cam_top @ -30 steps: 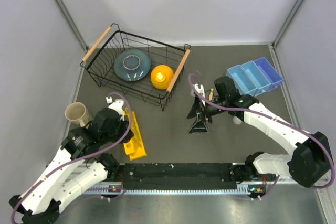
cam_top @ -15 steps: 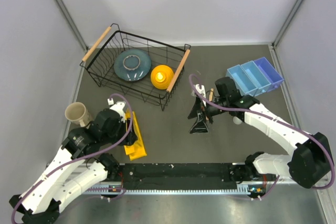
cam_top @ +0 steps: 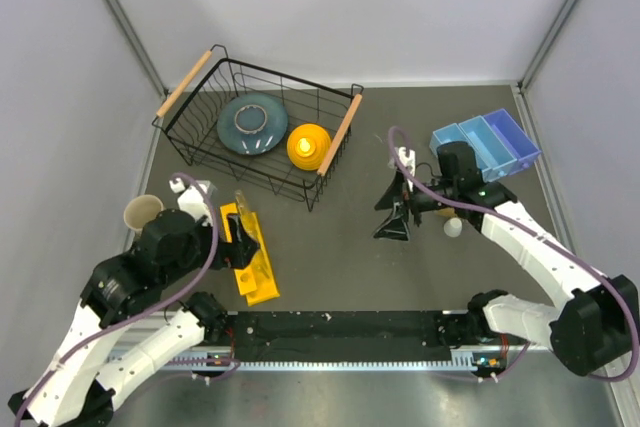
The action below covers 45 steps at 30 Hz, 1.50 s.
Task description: Organize the chemistry lab equipment
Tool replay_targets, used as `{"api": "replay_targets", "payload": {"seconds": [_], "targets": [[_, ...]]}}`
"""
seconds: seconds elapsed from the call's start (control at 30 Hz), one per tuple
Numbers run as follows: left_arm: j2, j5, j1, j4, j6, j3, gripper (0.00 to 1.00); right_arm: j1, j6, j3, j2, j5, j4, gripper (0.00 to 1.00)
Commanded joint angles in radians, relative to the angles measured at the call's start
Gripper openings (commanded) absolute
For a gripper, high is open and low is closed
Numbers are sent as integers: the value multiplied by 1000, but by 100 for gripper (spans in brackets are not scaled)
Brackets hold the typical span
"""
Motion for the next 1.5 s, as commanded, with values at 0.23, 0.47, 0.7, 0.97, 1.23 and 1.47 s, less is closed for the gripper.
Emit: {"api": "replay_targets", "payload": {"seconds": [0.23,0.47,0.7,0.97,1.23,1.47], "targets": [[-103,-66,1,398,-47,-54,99,-118,-91,-2,-133,380,-98,99],[-74,32,1,503,-63,-80,99,-155,-180,92,-18,654,-348,99],[-72,44,1,502,-49,-109,99,-260,-203,135,65,683,-445,92],[-80,21,2,485,-3,-140,99,-339,-199,141,169,792,-488,67],[-97,53,1,480,-11,-172,99,-371,-206,126,255,825,-470,65],[-126,67,1,475,-28,-185,99,-374,-205,123,326,869,-416,66]]}}
